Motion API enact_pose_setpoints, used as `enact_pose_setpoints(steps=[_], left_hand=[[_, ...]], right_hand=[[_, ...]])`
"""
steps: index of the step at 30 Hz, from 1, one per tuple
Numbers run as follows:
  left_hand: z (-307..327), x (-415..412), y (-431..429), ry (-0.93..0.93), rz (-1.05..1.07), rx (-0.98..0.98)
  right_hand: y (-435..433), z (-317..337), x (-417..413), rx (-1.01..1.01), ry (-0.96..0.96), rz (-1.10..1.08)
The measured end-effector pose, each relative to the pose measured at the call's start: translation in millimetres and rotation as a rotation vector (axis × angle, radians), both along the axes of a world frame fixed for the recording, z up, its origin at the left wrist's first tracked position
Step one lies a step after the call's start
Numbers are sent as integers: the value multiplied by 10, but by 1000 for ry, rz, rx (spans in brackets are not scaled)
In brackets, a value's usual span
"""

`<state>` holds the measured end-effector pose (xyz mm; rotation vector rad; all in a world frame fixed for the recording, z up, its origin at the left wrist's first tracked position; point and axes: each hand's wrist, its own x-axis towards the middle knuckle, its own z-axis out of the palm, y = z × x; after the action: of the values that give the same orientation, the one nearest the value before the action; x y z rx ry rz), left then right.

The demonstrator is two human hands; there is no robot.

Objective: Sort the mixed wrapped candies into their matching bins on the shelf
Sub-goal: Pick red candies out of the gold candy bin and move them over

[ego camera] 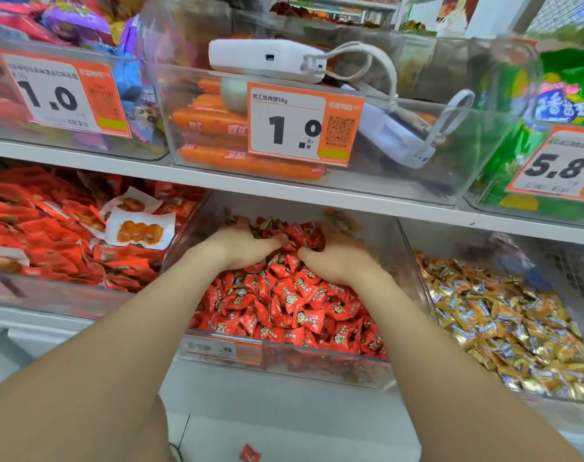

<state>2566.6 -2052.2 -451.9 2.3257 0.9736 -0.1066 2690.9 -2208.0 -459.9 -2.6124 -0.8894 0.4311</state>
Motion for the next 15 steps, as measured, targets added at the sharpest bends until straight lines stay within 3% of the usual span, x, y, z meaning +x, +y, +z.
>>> enact_pose_setpoints(steps=[4,11,15], left_hand=[[5,-30,-86,69,-78,-37],[-85,-151,-206,190,55,-177],[-78,-276,-280,217,21,-178]], right_hand=[[98,-107,52,-25,2,14],[-72,-126,-106,-117,5,13],[-159,-184,-190,-125,-5,31]])
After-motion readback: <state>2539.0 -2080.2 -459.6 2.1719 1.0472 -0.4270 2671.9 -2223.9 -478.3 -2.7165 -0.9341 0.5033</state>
